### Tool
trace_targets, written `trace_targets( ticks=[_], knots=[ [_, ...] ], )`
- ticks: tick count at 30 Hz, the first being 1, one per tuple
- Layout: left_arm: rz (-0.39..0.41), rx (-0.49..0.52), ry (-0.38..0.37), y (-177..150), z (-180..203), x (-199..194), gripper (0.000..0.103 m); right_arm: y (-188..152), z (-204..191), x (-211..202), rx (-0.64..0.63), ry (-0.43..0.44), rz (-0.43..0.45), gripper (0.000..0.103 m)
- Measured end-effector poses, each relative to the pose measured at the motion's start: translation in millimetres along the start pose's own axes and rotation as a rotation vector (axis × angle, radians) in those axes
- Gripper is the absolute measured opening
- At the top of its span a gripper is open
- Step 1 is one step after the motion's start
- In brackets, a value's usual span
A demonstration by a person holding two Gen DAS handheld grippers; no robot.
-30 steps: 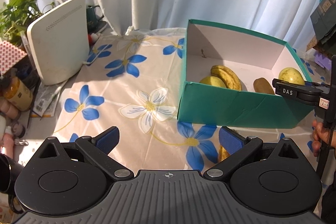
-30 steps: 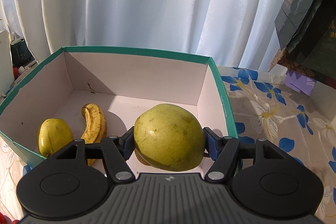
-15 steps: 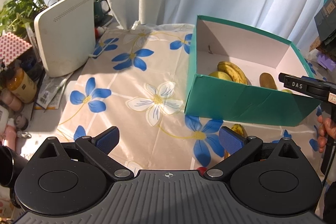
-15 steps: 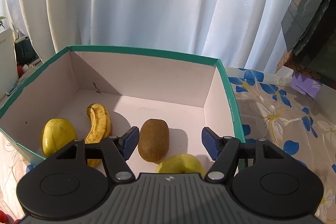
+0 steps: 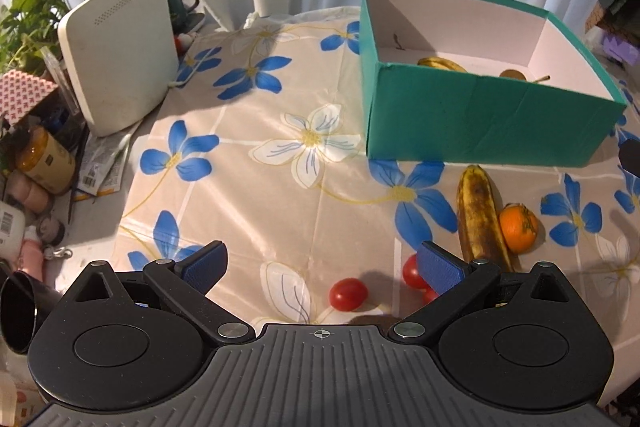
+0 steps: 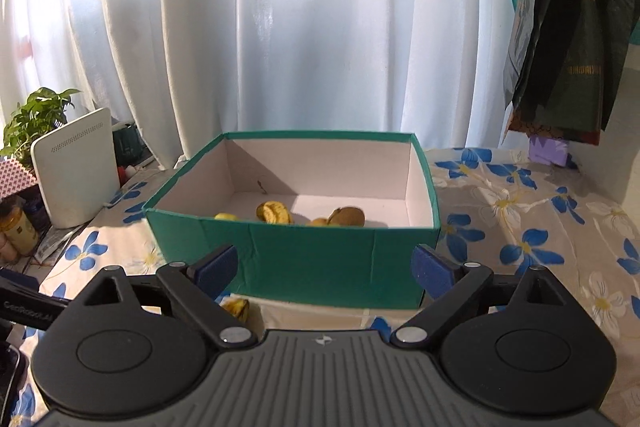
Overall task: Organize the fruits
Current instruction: 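Move the left gripper to the brown kiwi on the table while the right gripper withdraws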
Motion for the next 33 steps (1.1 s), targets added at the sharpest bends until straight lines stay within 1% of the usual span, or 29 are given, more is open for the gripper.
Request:
trace_targets(
  ticks=[4, 9, 17, 20, 26, 29, 33],
  knots=[
    [-0.016, 0.072, 0.005, -12, 12, 1, 0.103, -8, -8, -1, 0.006, -0.009, -0.052, 0.095],
    [-0.029, 0.131, 0.002, -23, 20, 1, 0.103, -13, -13, -7, 0.017, -0.017, -0.062, 0.095],
    [-0.071, 0.108, -0.015, -33, 12, 3, 0.103, -15, -17, -10, 0.016, -0.012, -0.076, 0.096],
    [-0.079, 0.091, -0.04, -38, 5, 3, 0.103, -15, -20, -10, 0.012, -0.002, -0.077, 0.096],
    [-0.083, 0.094, -0.103, -52, -6, 3, 0.103, -17, -25, -9, 0.006, 0.02, -0.088, 0.096],
    [-0.09, 0.081, -0.122, -56, -11, 6, 0.103, -19, -26, -8, 0.009, 0.032, -0.096, 0.096],
    [-0.092, 0.08, -0.172, -58, -10, 6, 0.103, -23, -27, -6, 0.017, 0.051, -0.108, 0.096]
  ],
)
Point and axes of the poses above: each gripper's, at about its wrist camera, not at the fingertips, and x roughly the way its jaws point, z to its right, y to its top, the point moved 1 cm from there along x, roughly the way its jaws point, and after that the axes turned 10 degrees about -x, right-handed, at the moved point
